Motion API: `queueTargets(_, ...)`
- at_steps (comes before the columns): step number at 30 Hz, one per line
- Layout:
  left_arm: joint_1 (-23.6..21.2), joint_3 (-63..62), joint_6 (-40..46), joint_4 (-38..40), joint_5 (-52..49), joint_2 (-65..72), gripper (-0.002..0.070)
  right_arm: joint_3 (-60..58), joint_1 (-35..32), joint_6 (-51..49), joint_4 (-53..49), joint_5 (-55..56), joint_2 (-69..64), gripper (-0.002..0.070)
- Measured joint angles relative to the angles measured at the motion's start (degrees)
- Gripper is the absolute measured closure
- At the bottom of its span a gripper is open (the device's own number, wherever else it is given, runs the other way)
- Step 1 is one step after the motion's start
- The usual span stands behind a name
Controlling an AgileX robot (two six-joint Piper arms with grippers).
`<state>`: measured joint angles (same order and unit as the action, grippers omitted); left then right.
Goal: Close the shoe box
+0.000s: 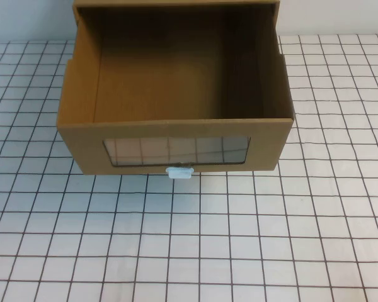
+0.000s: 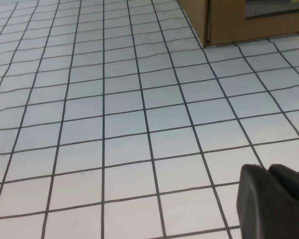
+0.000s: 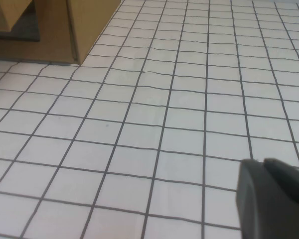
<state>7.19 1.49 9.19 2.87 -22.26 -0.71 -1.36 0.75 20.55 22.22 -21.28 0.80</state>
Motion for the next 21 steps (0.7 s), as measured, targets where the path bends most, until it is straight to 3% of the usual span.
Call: queueTargets(21,0.0,0.0,0.0,0.0,1.4,0.0,0.0679,0.0,0.0,0.0,0.0,2.9,0.0,0.0689)
